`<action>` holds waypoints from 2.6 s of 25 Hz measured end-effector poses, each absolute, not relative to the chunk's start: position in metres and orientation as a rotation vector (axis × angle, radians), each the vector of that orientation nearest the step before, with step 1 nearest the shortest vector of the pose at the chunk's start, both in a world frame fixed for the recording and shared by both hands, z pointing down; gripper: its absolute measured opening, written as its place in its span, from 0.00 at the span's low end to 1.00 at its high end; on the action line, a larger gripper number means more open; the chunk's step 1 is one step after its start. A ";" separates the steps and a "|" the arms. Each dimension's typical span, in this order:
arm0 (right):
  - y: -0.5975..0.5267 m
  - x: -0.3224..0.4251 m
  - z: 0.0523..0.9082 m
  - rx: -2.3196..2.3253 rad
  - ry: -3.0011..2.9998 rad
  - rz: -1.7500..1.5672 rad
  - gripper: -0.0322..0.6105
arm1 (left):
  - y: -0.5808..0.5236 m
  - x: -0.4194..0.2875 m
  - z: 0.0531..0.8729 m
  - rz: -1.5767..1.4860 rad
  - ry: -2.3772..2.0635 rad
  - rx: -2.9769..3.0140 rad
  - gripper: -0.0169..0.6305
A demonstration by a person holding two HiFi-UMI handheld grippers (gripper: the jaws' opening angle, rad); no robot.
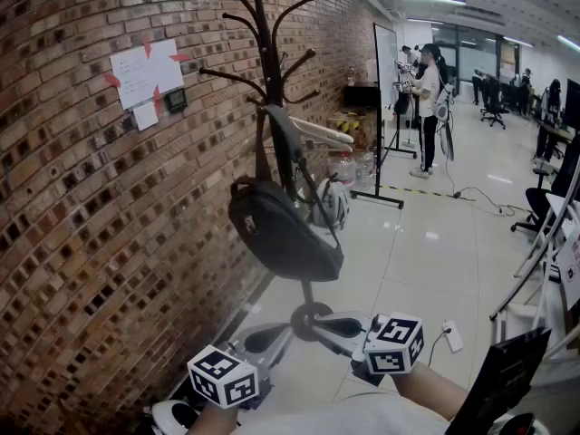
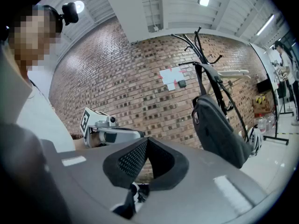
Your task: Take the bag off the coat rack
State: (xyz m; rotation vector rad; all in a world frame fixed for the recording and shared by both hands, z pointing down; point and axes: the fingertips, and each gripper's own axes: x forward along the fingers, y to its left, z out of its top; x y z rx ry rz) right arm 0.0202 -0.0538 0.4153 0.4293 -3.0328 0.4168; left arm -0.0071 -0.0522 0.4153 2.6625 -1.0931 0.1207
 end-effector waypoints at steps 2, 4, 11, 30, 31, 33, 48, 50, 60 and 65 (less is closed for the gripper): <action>-0.086 0.033 0.401 0.454 -3.053 0.374 0.05 | -0.083 -0.002 0.401 0.098 -1.121 2.676 0.03; -0.113 0.043 0.393 0.468 -3.064 0.347 0.05 | -0.110 0.001 0.392 0.071 -1.147 2.682 0.03; -0.172 0.050 0.405 0.479 -3.065 0.346 0.05 | -0.165 0.005 0.401 0.058 -1.155 2.685 0.03; -0.336 0.030 0.361 0.712 -3.045 0.148 0.11 | -0.306 -0.034 0.382 0.028 -1.016 2.768 0.03; -0.351 0.025 0.349 0.725 -3.048 0.108 0.13 | -0.313 -0.041 0.380 0.032 -1.022 2.775 0.03; -0.381 0.012 0.324 0.741 -3.054 0.043 0.22 | -0.330 -0.057 0.374 0.018 -1.008 2.774 0.03; -0.535 -0.053 0.225 0.803 -3.030 -0.132 0.68 | -0.406 -0.139 0.365 -0.091 -1.056 2.721 0.03; -0.542 -0.057 0.225 0.785 -3.043 -0.086 0.68 | -0.410 -0.141 0.367 -0.090 -1.054 2.713 0.03; -0.544 -0.058 0.226 0.840 -3.045 -0.018 0.34 | -0.419 -0.142 0.370 -0.086 -1.030 2.707 0.03; -0.538 -0.062 0.220 0.836 -3.044 -0.071 0.11 | -0.420 -0.144 0.371 -0.095 -1.031 2.702 0.03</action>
